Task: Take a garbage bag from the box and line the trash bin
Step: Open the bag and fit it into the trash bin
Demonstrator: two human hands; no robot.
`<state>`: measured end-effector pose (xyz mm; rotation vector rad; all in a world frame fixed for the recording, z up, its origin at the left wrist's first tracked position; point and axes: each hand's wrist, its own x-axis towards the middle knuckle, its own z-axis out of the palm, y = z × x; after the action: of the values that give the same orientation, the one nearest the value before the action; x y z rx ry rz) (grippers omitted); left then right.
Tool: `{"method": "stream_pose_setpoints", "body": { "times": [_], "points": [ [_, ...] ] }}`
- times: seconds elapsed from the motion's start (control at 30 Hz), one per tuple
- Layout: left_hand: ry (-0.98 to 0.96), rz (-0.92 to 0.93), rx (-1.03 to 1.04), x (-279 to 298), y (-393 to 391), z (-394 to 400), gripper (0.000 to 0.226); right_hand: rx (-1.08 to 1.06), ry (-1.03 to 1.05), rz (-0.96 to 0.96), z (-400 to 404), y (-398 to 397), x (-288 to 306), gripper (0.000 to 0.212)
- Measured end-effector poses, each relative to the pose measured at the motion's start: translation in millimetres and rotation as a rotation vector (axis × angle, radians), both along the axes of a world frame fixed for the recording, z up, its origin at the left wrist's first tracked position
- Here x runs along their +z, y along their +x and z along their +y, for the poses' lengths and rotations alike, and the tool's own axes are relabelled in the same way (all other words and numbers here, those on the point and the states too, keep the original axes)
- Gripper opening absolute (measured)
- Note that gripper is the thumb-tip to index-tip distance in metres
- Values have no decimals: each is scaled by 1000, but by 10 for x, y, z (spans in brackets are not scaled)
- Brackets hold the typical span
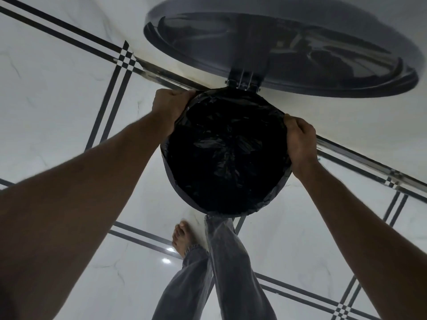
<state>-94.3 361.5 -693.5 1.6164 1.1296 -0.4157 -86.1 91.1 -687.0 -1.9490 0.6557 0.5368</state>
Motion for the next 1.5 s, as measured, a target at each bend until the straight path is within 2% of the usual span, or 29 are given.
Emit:
{"method": "stream_pose_setpoints", "body": {
  "times": [0.13,0.23,0.37,0.5,0.57,0.63,0.7,0.77,0.87,0.9,1.0,1.1,1.17,1.23,1.37,1.43,1.5],
  "points": [
    [28,-21,-6,-85,8,107,21,-98,83,77,21,50,18,20],
    [24,-8,-129,-105,-3,152,25,-175,168,125,-21,113,4,13],
    [-132,75,-167,-102,-117,164,39,-200,189,195,-75,143,-23,16],
    [-282,58,-66,-111,-320,244,52,-137,220,356,-162,68,-76,19],
    [-328,14,-37,-127,-466,286,45,-123,190,357,-221,23,-89,23],
    [-326,-44,-46,-155,-617,310,17,-110,191,347,-283,-28,-76,29],
    [-287,-56,-78,-154,-737,320,15,-55,198,277,-323,-110,-60,41],
    [-207,-55,-104,-170,-783,309,8,8,189,189,-359,-212,-53,42],
    [-8,-51,-100,-158,-749,290,16,50,129,105,-395,-339,-63,13],
    [13,-64,-83,-141,-747,280,20,64,87,85,-413,-380,-96,11],
    [31,-106,20,-58,-781,219,15,40,-34,2,-411,-509,-101,15],
    [17,-142,230,18,-985,173,28,-25,-126,-34,-393,-662,-63,23],
    [36,-178,277,94,-1204,123,22,-60,-124,-27,-392,-764,-16,25],
    [69,-180,234,135,-1433,68,7,-49,-87,-33,-386,-874,36,25],
    [-18,-159,287,147,-1694,-19,13,-6,-24,-74,-429,-988,62,26],
    [-50,-135,307,144,-1704,-31,17,-58,20,-57,-480,-982,24,22],
    [22,-108,265,98,-1692,-8,28,-185,88,-17,-523,-975,9,18]
  ]
}}
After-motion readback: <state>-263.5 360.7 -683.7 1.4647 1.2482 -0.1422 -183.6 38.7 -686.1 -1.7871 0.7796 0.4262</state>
